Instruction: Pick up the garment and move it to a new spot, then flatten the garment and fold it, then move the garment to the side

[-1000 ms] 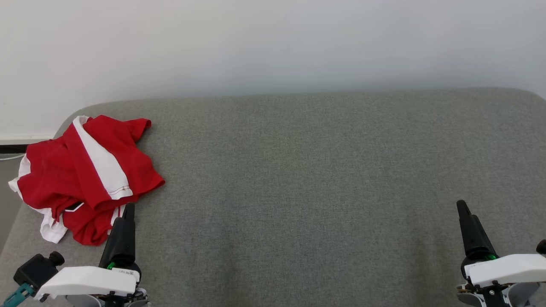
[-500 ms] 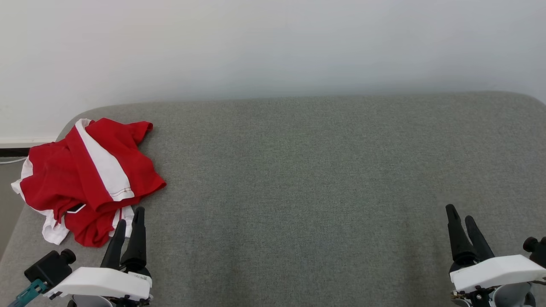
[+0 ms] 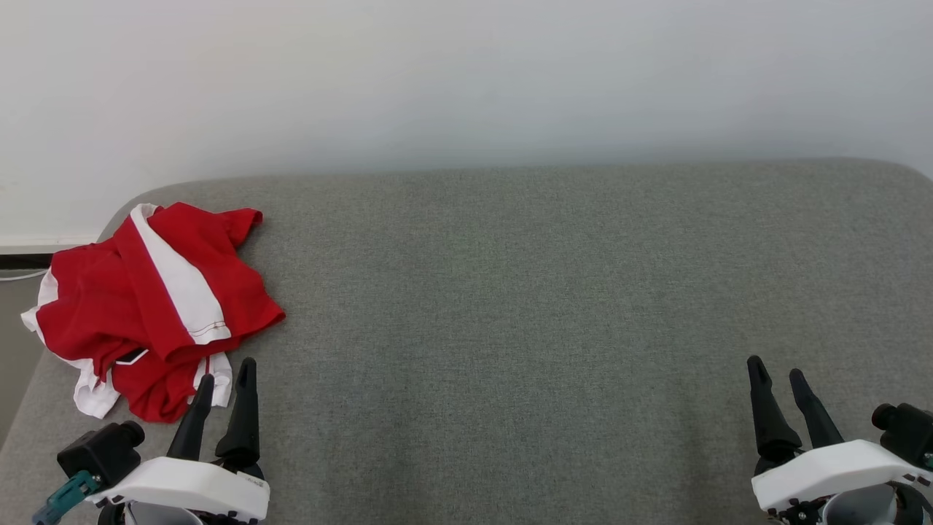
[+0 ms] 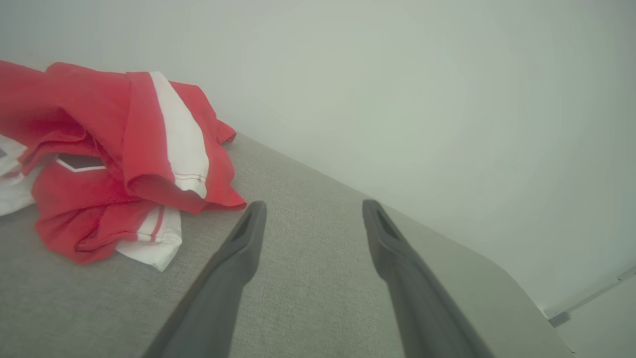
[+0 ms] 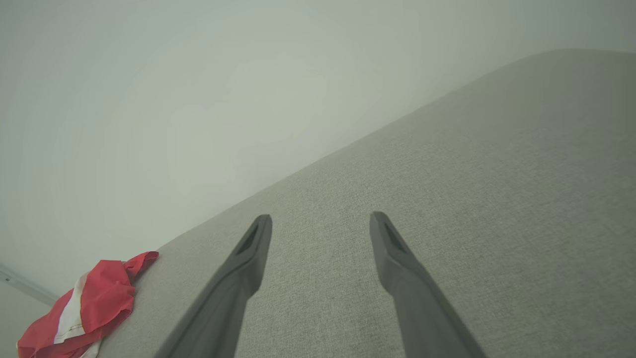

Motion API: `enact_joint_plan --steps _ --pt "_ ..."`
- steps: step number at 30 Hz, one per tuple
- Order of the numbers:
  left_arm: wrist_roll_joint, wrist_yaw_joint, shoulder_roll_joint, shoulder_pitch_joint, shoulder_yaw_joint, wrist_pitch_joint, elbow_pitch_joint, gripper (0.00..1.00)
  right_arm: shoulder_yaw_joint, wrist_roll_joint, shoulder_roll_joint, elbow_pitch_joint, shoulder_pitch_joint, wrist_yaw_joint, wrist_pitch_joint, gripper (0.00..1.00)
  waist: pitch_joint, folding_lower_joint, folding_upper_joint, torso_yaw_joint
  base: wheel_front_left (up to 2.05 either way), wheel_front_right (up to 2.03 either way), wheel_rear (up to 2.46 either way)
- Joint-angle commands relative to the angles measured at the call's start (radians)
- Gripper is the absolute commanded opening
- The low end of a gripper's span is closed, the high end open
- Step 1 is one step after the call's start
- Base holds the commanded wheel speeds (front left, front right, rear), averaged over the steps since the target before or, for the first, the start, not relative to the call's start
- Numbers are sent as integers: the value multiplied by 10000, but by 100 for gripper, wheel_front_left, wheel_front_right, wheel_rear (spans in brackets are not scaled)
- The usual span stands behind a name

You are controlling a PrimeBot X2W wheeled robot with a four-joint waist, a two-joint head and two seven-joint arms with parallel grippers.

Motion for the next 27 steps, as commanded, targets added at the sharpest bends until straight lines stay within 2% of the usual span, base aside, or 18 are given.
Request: enact_joint_plan --steps 1,15,27 --pt "337 47 161 -472 148 -159 -244 100 159 -447 -159 -228 -423 2 -206 100 -8 0 0 6 0 0 0" --pt "2420 515 462 -409 -164 -340 -287 100 315 -2638 -98 -189 -408 2 -616 100 -115 0 0 -19 0 0 0" --pt "3734 838 538 -254 -262 -322 -372 100 302 -4510 25 -342 -262 2 -968 100 -196 0 0 -31 0 0 0"
